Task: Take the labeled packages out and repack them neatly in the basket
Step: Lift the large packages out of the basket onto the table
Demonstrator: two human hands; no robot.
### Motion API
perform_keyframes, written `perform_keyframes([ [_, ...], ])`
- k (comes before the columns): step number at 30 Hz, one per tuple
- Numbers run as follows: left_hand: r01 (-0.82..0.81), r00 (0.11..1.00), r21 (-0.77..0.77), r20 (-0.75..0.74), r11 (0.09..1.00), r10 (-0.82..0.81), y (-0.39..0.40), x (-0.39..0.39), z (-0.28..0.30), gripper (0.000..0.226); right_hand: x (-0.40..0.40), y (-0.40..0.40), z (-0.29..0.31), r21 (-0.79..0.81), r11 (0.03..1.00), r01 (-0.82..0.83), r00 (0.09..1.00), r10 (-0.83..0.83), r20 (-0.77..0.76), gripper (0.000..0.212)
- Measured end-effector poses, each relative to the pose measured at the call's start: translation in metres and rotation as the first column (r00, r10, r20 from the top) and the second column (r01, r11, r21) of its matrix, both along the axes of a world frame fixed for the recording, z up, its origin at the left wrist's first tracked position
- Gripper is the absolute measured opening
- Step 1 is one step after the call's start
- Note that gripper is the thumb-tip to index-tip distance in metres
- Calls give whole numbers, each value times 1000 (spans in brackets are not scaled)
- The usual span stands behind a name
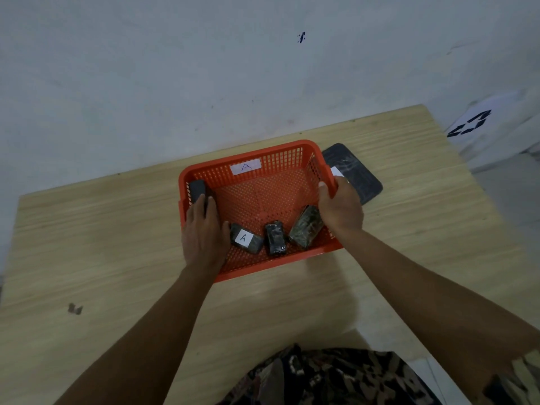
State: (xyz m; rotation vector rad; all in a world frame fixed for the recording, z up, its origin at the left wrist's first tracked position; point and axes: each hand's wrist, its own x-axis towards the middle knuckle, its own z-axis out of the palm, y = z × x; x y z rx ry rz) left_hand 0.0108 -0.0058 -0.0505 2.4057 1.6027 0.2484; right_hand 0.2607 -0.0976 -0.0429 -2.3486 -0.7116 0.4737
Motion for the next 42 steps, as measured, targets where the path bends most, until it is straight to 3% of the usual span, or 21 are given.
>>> perform_keyframes([
  [6, -188, 982, -139, -42, 972, 184, 7, 18, 12, 75, 3, -10, -13, -18, 998, -62, 997, 61, -51, 36],
  [12, -315, 949, -147, -60, 938, 309, 17, 23, 23, 31, 9, -14, -17, 6, 991, -135, 988, 135, -74, 39],
  [15, -319, 947, -119, -82, 940, 311, 9, 30, 22, 28, 12, -15, -17, 12, 987, -159, 983, 160, -92, 41],
  [21, -304, 923, -229, 168, 925, 345, -4, 29, 21, 50, 19, -20, -17, 33, 976, -216, 967, 218, -135, 40],
  [24, -225, 931, -97, 271, 970, 243, -13, 27, 32, 60, 19, -20, -20, 38, 974, -222, 965, 226, -137, 40],
  [27, -42, 937, 71, 350, 997, 15, -40, 25, 52, 62, 19, -21, -20, 44, 972, -229, 962, 233, -139, 39],
  [30, 126, 907, 229, 367, 965, -205, -81, 14, 67, 56, 20, -21, -20, 53, 971, -234, 961, 239, -142, 37],
  [34, 236, 857, 361, 361, 902, -368, -131, -8, 69, 49, 20, -20, -20, 63, 969, -237, 958, 244, -150, 39],
  [37, 307, 854, 395, 286, 866, -434, -164, -12, 62, 40, 20, -19, -19, 61, 970, -236, 958, 243, -155, 41],
  [42, 498, 825, 289, 130, 817, -549, -206, -12, 29, 31, 23, -18, -19, 65, 966, -250, 951, 258, -168, 43],
])
